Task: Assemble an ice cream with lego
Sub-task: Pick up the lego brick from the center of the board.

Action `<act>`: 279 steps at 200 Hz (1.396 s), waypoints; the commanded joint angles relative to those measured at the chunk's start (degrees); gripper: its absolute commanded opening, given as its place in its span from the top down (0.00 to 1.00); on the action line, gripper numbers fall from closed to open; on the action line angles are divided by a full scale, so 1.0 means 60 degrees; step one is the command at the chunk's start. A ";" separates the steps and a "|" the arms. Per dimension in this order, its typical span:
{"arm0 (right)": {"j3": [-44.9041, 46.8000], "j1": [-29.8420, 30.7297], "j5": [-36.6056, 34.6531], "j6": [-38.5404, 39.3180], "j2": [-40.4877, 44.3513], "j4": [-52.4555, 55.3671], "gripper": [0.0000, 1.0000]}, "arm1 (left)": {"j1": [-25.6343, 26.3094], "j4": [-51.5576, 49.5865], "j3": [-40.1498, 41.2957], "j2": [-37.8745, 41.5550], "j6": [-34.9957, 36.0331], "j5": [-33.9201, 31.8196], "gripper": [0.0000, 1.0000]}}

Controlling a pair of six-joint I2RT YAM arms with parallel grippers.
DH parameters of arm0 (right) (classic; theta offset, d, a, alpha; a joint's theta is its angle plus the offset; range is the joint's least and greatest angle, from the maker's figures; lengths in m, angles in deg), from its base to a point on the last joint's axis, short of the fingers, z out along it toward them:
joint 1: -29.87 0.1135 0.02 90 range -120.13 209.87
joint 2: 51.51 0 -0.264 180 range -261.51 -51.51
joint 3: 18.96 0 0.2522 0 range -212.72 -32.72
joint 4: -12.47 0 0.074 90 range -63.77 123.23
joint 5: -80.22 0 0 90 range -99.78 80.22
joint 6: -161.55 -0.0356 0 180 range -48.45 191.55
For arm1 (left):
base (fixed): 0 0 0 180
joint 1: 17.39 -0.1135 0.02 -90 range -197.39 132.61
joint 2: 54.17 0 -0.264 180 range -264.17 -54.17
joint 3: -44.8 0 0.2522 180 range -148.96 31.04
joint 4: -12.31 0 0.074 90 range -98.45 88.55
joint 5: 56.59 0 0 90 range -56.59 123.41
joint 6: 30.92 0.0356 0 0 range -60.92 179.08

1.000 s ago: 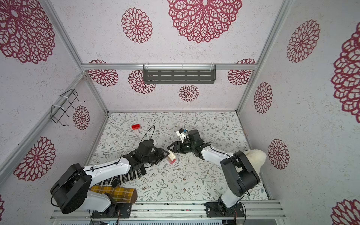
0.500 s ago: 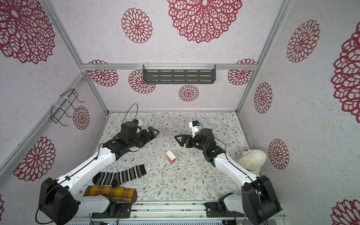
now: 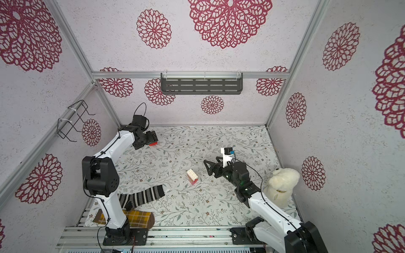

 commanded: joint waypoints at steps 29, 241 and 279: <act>0.0034 0.0160 -0.0177 0.0490 -0.0037 -0.1005 0.08 | -0.0410 -0.2274 -0.4516 -0.3176 0.1839 -0.1035 0.03; 0.0019 0.0218 -0.0032 0.0549 -0.0227 -0.1064 0.09 | -0.0150 -0.3112 -0.7854 -0.6885 0.0804 -0.0271 0.12; 0.0076 0.0218 -0.0085 0.0553 -0.0197 -0.1139 0.10 | -0.0134 -0.2991 -0.7662 -0.6566 0.0592 0.0118 0.31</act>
